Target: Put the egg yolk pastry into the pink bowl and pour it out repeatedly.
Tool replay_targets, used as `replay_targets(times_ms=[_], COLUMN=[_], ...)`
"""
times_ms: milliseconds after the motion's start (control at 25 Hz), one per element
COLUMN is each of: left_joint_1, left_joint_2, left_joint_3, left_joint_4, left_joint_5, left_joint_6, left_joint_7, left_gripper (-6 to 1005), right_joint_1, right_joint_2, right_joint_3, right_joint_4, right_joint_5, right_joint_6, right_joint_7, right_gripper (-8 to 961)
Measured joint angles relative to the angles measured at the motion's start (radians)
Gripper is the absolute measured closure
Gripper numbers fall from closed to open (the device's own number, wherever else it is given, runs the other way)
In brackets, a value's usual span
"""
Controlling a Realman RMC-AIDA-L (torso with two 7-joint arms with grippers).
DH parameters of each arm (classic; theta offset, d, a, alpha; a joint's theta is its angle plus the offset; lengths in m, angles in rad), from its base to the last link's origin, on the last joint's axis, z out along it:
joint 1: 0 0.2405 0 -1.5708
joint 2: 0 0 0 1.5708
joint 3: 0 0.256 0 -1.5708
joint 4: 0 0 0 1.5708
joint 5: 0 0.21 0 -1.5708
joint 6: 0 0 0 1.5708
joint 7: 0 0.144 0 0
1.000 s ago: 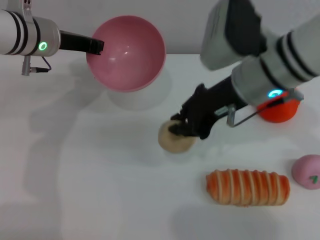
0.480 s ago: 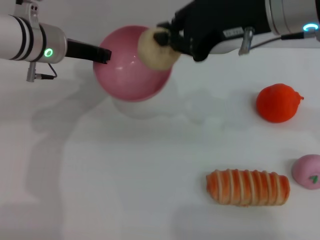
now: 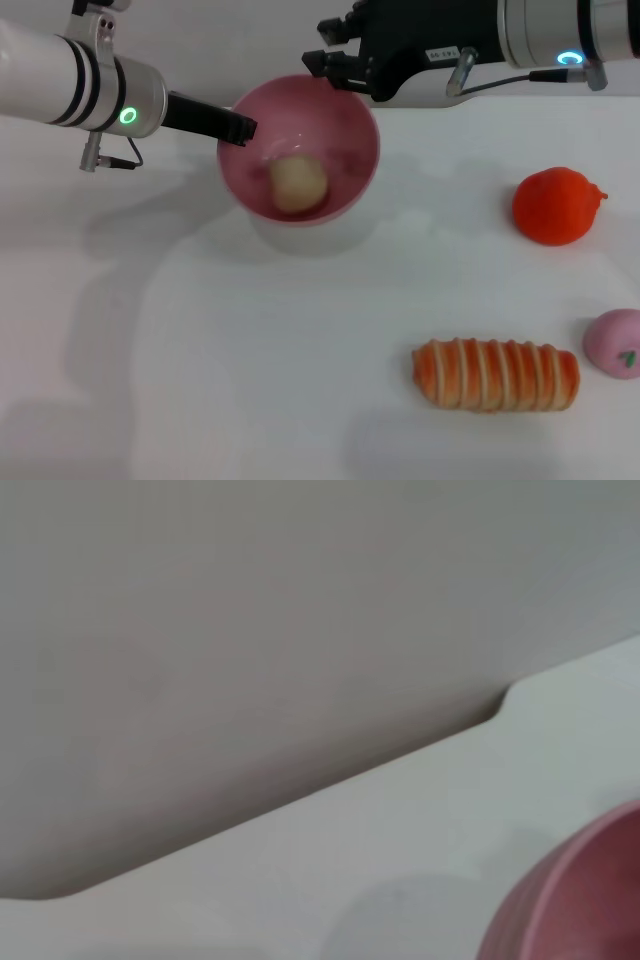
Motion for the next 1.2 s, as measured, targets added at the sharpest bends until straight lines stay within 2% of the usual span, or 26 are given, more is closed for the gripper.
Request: replay_targets(times_ms=[200, 320, 400, 480, 640, 680, 760, 800, 840, 920, 960, 1000, 1120, 1200], left_joint_1=[-0.007, -0.005, 0.003, 0.028, 0.042, 0.059, 0.069, 0.069, 0.087, 0.105, 0.114, 0.129, 0.148, 0.158], left_joint_2=[-0.001, -0.002, -0.004, -0.005, -0.006, -0.007, -0.007, -0.007, -0.010, -0.011, -0.012, -0.012, -0.013, -0.012], left_joint_3=[0.014, 0.015, 0.018, 0.057, 0.092, 0.150, 0.221, 0.221, 0.356, 0.469, 0.512, 0.598, 0.711, 0.784], left_joint_4=[0.000, 0.009, 0.024, 0.052, 0.068, 0.079, 0.083, 0.083, 0.094, 0.114, 0.124, 0.145, 0.173, 0.189], left_joint_5=[-0.001, -0.003, -0.014, -0.073, -0.127, -0.214, -0.314, -0.314, -0.462, -0.546, -0.566, -0.606, -0.625, -0.621], left_joint_6=[-0.002, -0.022, -0.046, -0.105, -0.160, -0.239, -0.307, -0.307, -0.398, -0.486, -0.525, -0.625, -0.757, -0.852], left_joint_7=[-0.001, 0.007, 0.013, 0.039, 0.075, 0.141, 0.217, 0.217, 0.349, 0.432, 0.454, 0.496, 0.530, 0.545], left_gripper=[932, 932, 932, 932, 931, 931, 931, 931, 931, 931, 930, 930, 930, 930], right_joint_1=[-0.045, -0.106, -0.165, -0.227, -0.333, -0.352, -0.379, -0.379, -0.385, -0.394, -0.397, -0.397, -0.399, -0.398], right_joint_2=[0.002, 0.001, 0.000, 0.000, 0.001, 0.001, 0.003, 0.003, 0.003, 0.003, 0.002, 0.002, 0.005, 0.005], right_joint_3=[-0.002, 0.025, 0.070, 0.102, 0.106, 0.106, 0.114, 0.114, 0.118, 0.140, 0.172, 0.172, 0.240, 0.245], right_joint_4=[-0.008, -0.008, 0.012, 0.054, 0.173, 0.209, 0.283, 0.283, 0.306, 0.351, 0.378, 0.378, 0.440, 0.466], right_joint_5=[0.046, 0.182, 0.380, 0.626, 1.119, 1.218, 1.367, 1.367, 1.402, 1.458, 1.477, 1.477, 1.513, 1.538], right_joint_6=[0.075, 0.144, 0.168, 0.166, 0.105, 0.072, 0.017, 0.017, 0.012, 0.004, -0.011, -0.011, -0.074, -0.097], right_joint_7=[-0.034, -0.093, -0.214, -0.393, -0.810, -0.901, -1.027, -1.027, -1.045, -1.060, -1.063, -1.063, -1.071, -1.084], right_gripper=[610, 548, 507, 466, 404, 404, 404, 404, 404, 404, 404, 404, 404, 404])
